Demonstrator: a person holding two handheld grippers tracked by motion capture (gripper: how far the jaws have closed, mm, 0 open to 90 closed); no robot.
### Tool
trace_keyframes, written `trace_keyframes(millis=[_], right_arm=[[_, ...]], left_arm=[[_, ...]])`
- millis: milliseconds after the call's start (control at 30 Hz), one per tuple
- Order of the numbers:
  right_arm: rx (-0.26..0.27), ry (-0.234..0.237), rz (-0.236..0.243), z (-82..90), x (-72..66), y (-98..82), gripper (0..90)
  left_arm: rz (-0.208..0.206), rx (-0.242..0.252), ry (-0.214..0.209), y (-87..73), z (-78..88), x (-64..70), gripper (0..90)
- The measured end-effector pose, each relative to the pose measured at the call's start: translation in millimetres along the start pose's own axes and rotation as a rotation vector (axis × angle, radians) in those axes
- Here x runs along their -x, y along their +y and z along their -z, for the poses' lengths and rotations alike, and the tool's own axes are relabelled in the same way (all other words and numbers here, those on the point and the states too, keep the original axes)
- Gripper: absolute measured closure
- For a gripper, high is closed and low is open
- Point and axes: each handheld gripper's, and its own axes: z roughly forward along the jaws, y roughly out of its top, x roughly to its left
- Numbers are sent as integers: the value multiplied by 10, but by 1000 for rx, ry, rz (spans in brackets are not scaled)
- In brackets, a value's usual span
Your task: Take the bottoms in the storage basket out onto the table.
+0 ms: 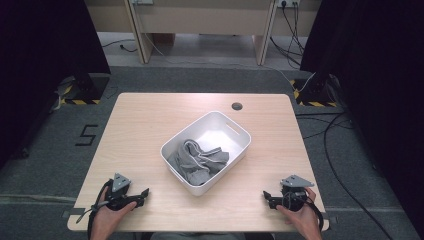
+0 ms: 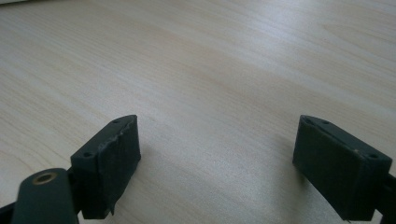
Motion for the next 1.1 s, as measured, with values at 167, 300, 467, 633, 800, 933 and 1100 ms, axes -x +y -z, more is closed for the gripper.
trace_keyframes(millis=[167,300,467,633,800,933,1100], right_arm=[[0,8,8,3,5,7,183],[-4,17,20,7,10,19,200],[27,37,28,44,8,80,196],[61,46,42,104,5,163,196],[96,63,26,155,34,227,203],[114,64,43,180,30,305,198],[142,79,33,226,42,387,197]], left_arm=[[0,-2,1,4,-3,-2,171],[0,-2,1,4,-3,-2,172],[2,-1,2,4,-6,-2,170],[2,-1,2,5,-6,-2,170],[2,-1,2,5,-6,-2,170],[2,-1,2,5,-6,-2,170],[3,-1,3,5,-7,-2,168]])
